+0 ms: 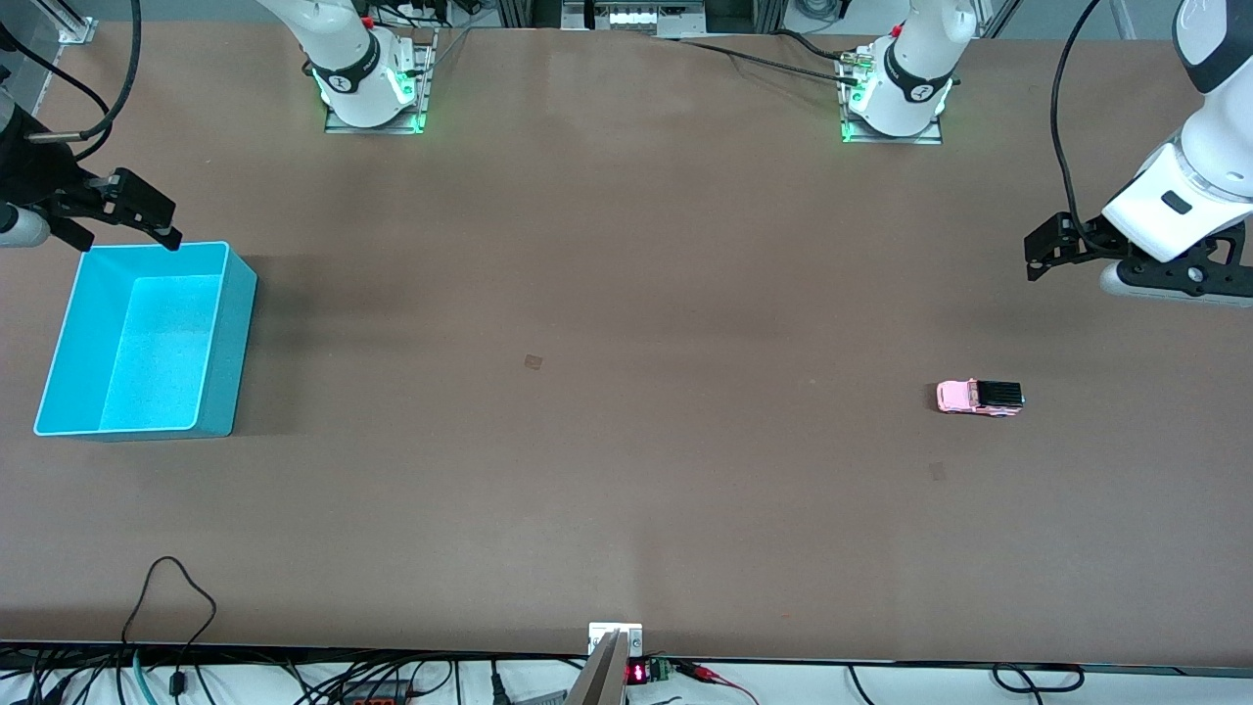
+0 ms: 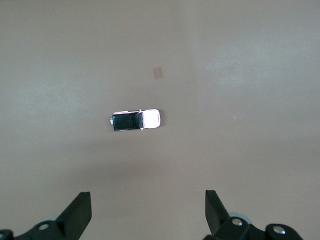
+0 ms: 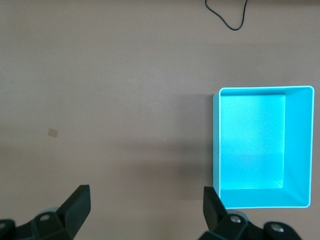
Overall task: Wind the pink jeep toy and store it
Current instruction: 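Move the left gripper over the pink toy jeep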
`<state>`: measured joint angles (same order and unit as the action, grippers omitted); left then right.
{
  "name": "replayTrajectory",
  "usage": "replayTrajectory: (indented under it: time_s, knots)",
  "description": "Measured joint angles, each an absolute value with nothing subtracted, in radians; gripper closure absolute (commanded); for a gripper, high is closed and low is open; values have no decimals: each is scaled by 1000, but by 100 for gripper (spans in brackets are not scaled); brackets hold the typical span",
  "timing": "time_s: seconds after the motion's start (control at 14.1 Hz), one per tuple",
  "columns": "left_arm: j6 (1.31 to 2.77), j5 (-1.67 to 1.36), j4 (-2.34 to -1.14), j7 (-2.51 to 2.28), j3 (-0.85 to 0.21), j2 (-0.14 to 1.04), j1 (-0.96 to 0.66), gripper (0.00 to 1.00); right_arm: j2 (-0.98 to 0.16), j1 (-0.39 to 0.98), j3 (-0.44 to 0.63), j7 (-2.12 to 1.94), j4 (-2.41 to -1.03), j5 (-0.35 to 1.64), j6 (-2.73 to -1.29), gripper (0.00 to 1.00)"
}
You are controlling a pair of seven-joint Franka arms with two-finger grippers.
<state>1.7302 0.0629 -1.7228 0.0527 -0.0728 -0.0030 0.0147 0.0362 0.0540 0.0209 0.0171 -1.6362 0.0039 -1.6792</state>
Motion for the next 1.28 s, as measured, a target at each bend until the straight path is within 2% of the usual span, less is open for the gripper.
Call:
replayTrajectory:
  time_s: [0.64,1.28]
  knots:
    - [1717,19,-1719,53,-73,0,17,0,36,53,21,17,-1636,4,-1679,0]
    - [1491,16,-1701,90,-78,8,14,0,36,52,21,17,-1636,4,-1679,0]
